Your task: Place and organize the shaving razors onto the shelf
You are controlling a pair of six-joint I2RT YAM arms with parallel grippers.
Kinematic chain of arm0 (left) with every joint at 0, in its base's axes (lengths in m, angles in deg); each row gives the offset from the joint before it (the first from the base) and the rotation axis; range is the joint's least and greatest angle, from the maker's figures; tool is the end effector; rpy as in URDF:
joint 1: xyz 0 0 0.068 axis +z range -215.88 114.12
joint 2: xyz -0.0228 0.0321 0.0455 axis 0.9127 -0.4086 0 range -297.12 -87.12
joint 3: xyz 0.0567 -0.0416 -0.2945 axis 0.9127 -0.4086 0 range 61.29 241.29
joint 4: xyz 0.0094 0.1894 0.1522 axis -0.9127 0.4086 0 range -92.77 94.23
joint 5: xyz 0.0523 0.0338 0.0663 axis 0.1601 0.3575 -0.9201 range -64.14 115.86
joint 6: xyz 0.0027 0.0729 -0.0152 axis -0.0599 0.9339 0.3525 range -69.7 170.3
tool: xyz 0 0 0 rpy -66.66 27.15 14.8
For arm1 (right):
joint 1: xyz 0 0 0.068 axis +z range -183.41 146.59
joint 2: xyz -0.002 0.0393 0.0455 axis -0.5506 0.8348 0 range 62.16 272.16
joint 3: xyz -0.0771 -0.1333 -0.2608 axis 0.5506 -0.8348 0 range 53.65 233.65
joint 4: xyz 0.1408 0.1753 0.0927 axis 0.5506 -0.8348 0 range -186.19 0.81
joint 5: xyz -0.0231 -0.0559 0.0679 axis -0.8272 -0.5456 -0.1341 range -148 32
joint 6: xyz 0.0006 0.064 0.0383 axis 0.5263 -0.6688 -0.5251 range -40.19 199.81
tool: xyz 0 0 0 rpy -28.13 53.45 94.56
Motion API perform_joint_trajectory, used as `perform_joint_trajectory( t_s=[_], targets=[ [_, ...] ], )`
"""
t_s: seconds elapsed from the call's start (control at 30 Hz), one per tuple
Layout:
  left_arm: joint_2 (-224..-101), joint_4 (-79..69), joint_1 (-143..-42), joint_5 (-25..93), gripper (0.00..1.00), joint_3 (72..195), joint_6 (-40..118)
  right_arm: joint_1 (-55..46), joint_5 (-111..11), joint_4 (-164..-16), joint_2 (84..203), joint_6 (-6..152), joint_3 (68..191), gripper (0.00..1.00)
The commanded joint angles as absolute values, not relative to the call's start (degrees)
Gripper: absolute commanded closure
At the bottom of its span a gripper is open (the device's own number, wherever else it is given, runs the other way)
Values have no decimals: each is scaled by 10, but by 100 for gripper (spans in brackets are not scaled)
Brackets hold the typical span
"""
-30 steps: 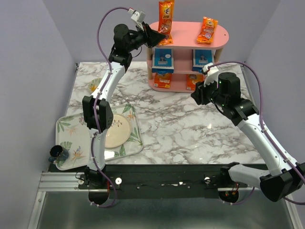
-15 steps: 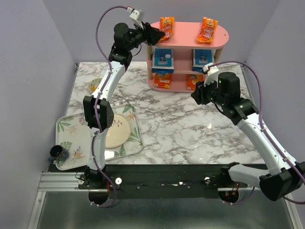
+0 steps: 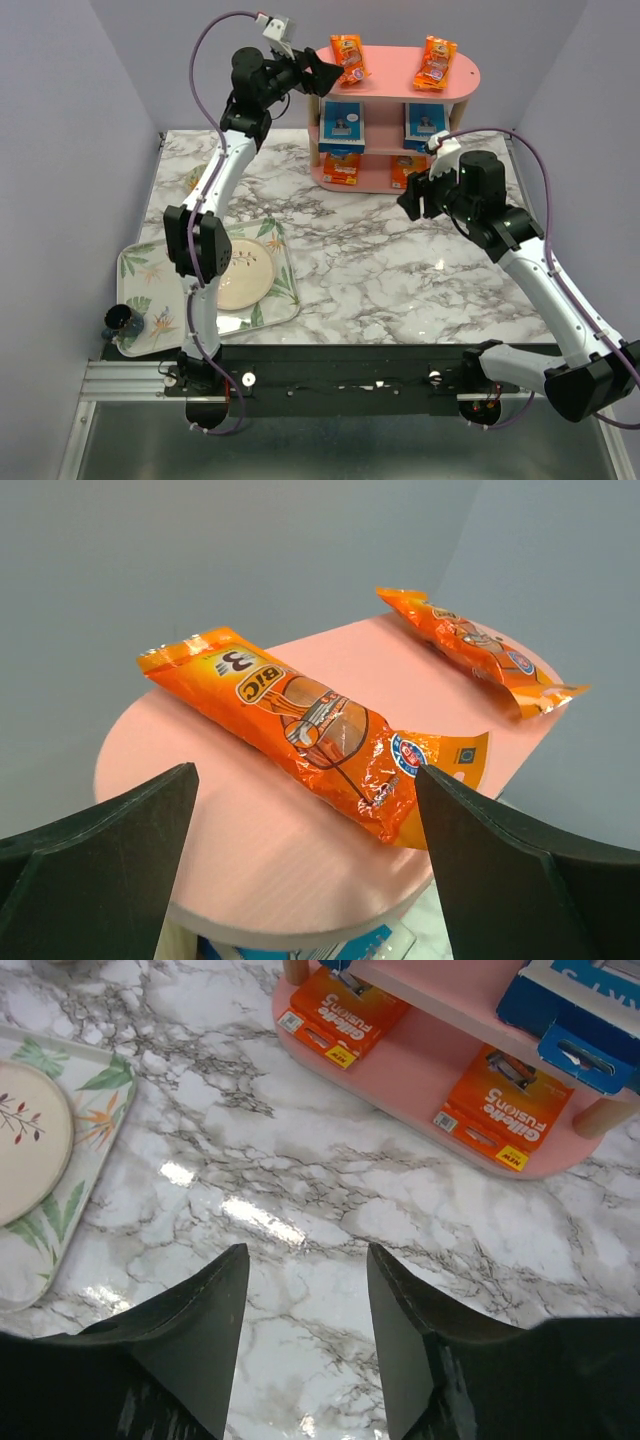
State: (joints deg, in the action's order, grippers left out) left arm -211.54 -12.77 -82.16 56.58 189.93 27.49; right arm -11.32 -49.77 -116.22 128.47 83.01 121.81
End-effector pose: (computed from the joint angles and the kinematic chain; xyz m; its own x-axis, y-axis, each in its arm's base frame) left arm 0.5007 -0.1794 0.4646 -0.0603 -0.3295 -0.9422 0.7517 0.6060 -0.2601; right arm 0.2263 0.1015 0.3930 -0.3659 -0.2082 -0.9071 -0.5135 0.8580 0.0102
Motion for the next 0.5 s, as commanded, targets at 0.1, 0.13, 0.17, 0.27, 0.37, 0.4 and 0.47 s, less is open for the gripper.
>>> perform_joint_trajectory(
  t_s=[0.1, 0.13, 0.17, 0.27, 0.37, 0.4, 0.47],
  targets=[
    [-1954, -121, -762, 531, 1, 1787, 296, -116, -504, -1151, 1255, 847, 1211, 0],
    [-1926, -121, -743, 537, 1, 1770, 300, -116, -500, -1154, 1251, 849, 1205, 0],
    [-1911, -120, -734, 546, 1, 1731, 303, -116, -507, -1155, 1248, 842, 1200, 0],
    [-1856, -113, -702, 564, 1, 1649, 319, -116, -553, -1152, 1237, 800, 1180, 0],
    [-1796, -90, -695, 571, 1, 1557, 385, -116, -604, -1182, 1235, 774, 1173, 0],
    [-1783, -87, -695, 585, 1, 1534, 403, -116, -617, -1197, 1232, 770, 1170, 0],
    [-1742, -84, -696, 590, 1, 1469, 422, -116, -616, -1207, 1218, 766, 1161, 0]
  ],
)
